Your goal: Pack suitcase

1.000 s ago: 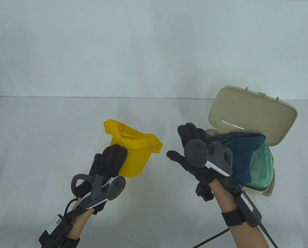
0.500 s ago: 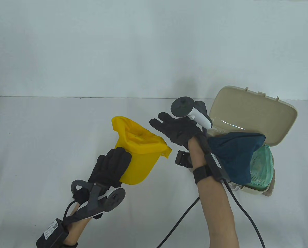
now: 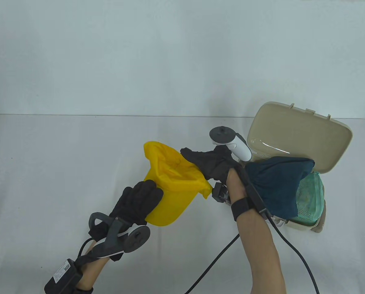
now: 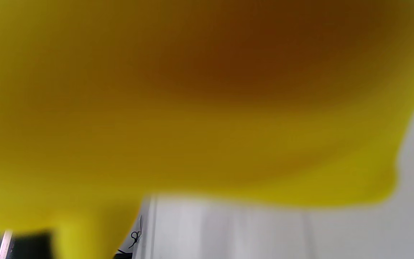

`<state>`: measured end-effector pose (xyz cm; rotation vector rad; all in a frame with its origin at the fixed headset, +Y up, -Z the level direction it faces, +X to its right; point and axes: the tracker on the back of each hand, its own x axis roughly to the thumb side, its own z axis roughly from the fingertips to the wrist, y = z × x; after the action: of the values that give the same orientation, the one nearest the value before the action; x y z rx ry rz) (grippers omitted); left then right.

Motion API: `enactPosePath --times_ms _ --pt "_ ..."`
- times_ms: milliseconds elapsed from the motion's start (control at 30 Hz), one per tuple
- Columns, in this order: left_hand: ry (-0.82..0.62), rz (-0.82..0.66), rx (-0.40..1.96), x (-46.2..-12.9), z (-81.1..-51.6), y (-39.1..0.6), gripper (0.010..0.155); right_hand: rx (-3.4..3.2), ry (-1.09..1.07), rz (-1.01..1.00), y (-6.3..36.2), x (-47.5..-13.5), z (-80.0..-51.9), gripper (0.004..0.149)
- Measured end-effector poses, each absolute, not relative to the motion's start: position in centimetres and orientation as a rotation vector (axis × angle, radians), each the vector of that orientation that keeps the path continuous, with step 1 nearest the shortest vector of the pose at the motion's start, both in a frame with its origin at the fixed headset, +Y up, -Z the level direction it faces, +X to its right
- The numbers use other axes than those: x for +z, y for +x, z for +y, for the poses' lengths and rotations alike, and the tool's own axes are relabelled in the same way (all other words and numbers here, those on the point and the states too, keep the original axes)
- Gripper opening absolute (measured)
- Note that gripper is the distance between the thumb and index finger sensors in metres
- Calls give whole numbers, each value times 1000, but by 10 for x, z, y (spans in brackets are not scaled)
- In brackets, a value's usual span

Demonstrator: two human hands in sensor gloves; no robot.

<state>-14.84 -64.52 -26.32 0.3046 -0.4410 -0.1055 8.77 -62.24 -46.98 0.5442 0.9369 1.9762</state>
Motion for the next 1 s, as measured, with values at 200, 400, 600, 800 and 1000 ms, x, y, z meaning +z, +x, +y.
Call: enactPosePath --times_ms 200,400,600,800,1000 --pt "267 -419 -186 -267 -653 -146 62 2151 639 945 69 -456 -602 98" --pt "215 -416 -231 -269 -658 -144 61 2463 700 883 32 -434 -601 93" --pt "183 -415 -208 -271 -659 -146 62 2598 641 757 17 -427 -597 74" --pt "90 -461 -42 -271 -644 -160 94 2500 454 628 41 -440 -585 71" --pt "131 -276 440 -281 -628 -195 92 2471 359 488 62 -440 -582 71"
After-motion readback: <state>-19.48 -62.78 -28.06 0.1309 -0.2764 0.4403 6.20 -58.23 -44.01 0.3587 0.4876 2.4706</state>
